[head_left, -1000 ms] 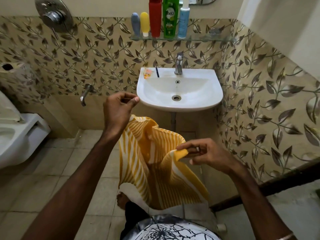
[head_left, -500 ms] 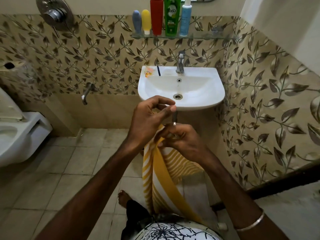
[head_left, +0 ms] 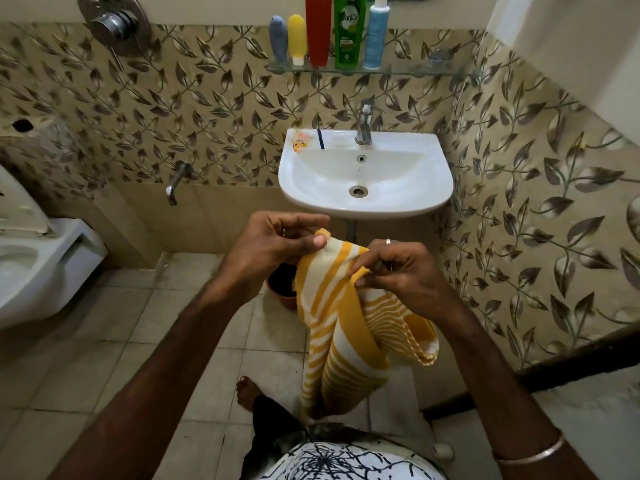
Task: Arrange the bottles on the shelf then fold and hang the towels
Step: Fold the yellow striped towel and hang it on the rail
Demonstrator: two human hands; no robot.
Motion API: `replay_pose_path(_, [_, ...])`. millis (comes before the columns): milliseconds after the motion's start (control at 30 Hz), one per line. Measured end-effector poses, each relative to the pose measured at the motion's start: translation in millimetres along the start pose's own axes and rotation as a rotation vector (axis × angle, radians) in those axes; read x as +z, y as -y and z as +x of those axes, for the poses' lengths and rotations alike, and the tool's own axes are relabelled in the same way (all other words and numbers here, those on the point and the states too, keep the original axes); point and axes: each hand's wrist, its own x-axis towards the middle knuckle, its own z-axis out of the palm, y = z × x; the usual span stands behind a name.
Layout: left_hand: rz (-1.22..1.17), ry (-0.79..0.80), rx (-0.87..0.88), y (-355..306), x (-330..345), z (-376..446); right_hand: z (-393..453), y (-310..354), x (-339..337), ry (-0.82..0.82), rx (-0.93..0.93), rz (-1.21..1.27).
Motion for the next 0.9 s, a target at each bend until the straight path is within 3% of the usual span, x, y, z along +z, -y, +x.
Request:
replay_pose_path(233, [0.009,-0.126,0.058,1.8,10.1,2.8,-6.4,1.3,-8.5,-0.141,-0.063,-0.174])
replay_pose_path(333, [0.043,-0.173,0.093,5.2,18.8,2.9,-6.6,4.0,-9.5,-0.133,-0.086,-0.084])
replay_pose_path(467, [0.06,-0.132,0.121,7.6,29.4,2.1,-0.4,6.5,3.0,-0.091,-0.042,-0.022])
replay_pose_path(700, [-0.12,-0.08,0.04,8.7,34.8,-5.0,9.7,10.5,20.1,-0.297,0.019,-0.064])
replay_pose_path(900, [-0.169,-0.076,0.038,11.4,33.3,-11.0,10.2,13.3,24.1,-0.284,0.062,-0.071])
